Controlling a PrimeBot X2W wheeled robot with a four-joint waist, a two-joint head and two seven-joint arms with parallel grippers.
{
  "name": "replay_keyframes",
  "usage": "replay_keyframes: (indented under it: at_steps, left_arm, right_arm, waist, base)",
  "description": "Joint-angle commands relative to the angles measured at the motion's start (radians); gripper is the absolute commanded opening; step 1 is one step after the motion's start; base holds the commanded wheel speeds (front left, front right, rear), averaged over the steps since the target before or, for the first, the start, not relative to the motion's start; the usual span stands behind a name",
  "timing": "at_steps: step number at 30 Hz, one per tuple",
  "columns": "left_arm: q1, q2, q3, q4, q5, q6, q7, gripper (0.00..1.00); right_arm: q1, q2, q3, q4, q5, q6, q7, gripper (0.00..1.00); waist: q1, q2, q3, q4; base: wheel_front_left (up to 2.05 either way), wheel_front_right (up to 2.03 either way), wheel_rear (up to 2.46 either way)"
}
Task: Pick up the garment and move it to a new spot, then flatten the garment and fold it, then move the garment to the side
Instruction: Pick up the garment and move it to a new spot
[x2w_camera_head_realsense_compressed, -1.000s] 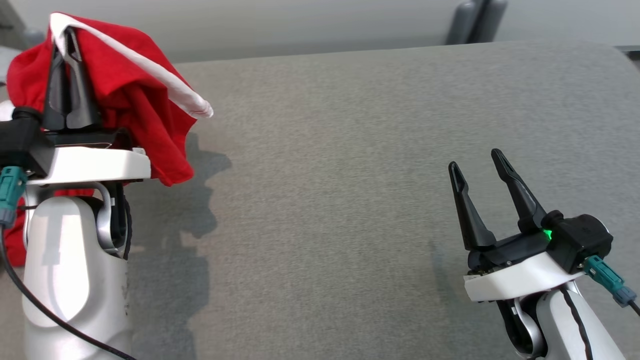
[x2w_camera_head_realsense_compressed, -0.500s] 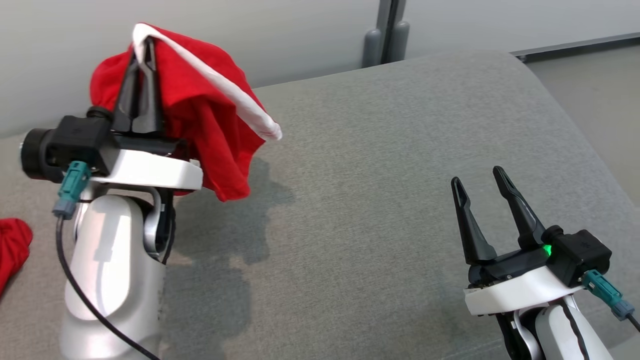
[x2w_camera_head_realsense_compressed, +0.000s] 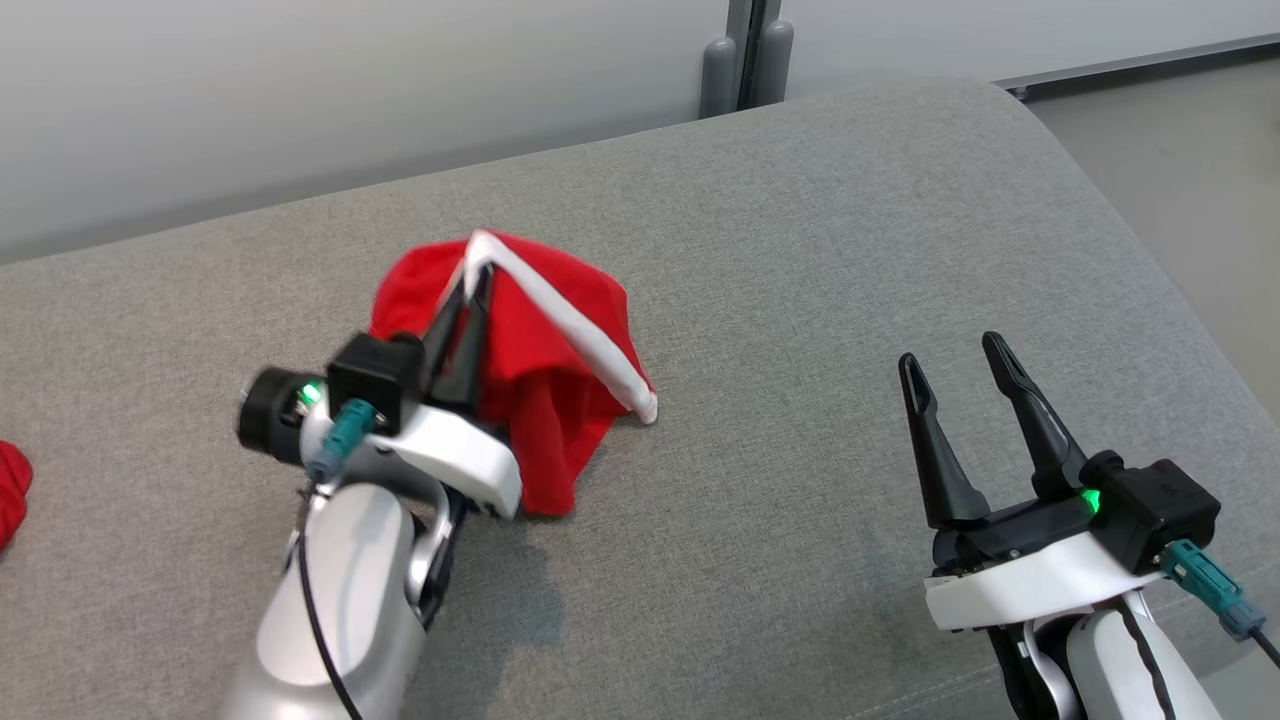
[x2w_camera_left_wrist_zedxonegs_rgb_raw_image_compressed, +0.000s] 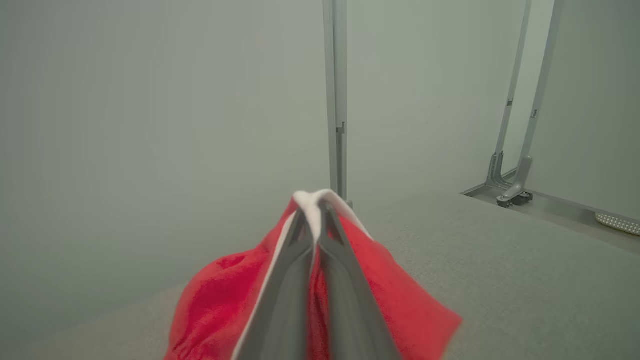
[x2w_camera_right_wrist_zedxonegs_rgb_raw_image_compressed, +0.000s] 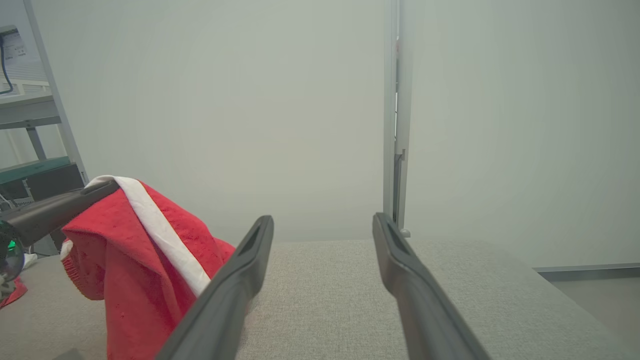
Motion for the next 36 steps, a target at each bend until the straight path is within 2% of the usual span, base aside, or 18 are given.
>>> replay_keyframes:
  at_steps: [1, 6, 9, 10, 11, 12, 21, 29, 36]
  left_arm:
    - [-0.005, 0.023, 0.009, -0.010, -0.021, 0.010, -0.004, 0.00]
    - [0.024, 0.023, -0.094, 0.068, -0.102, 0.008, -0.005, 0.00]
    - [0.026, 0.023, -0.120, 0.078, -0.144, 0.016, -0.006, 0.00]
    - [0.026, 0.023, -0.128, 0.079, -0.153, 0.018, -0.006, 0.18]
    - [0.025, 0.023, -0.136, 0.078, -0.162, 0.019, -0.006, 0.49]
    - [0.024, 0.023, -0.142, 0.073, -0.170, 0.021, -0.006, 0.99]
    - [0.043, 0.023, -0.134, -0.051, -0.192, 0.023, -0.006, 1.00]
    - [0.148, 0.023, -0.029, -0.259, -0.175, 0.044, -0.006, 1.00]
    - [0.246, 0.023, 0.036, -0.337, -0.168, 0.071, -0.006, 1.00]
  right_arm:
    - [-0.013, 0.004, 0.020, -0.027, 0.008, 0.001, -0.010, 1.00]
    - [-0.018, 0.007, 0.023, -0.022, 0.007, 0.001, -0.010, 1.00]
    - [-0.018, 0.006, 0.021, -0.021, 0.006, 0.001, -0.010, 1.00]
    - [-0.017, 0.006, 0.020, -0.021, 0.006, 0.001, -0.010, 1.00]
    - [-0.017, 0.005, 0.021, -0.021, 0.006, 0.001, -0.010, 1.00]
    - [-0.016, 0.005, 0.022, -0.021, 0.006, 0.001, -0.010, 1.00]
    - [-0.010, 0.002, 0.021, -0.017, 0.005, 0.001, -0.010, 1.00]
    - [0.009, 0.004, 0.032, -0.016, 0.006, 0.001, -0.010, 1.00]
    - [0.032, 0.005, 0.028, -0.016, -0.004, 0.001, -0.010, 1.00]
  waist:
    - [0.0000, 0.0000, 0.003, 0.002]
    - [0.0000, 0.0000, 0.008, 0.012]
    - [0.0000, 0.0000, 0.009, 0.021]
    - [0.0000, 0.0000, 0.010, 0.026]
    - [0.0000, 0.0000, 0.011, 0.031]
    - [0.0000, 0.0000, 0.012, 0.036]
    - [0.0000, 0.0000, -0.003, 0.083]
    - [0.0000, 0.0000, -0.029, 0.132]
    - [0.0000, 0.0000, -0.050, 0.177]
  base:
    - [0.00, 0.00, 0.00]
    - [0.00, 0.00, 0.00]
    - [0.00, 0.00, 0.00]
    - [0.00, 0.00, 0.00]
    - [0.00, 0.00, 0.00]
    - [0.00, 0.00, 0.00]
    - [0.00, 0.00, 0.00]
    - [0.00, 0.00, 0.00]
    - [0.00, 0.00, 0.00]
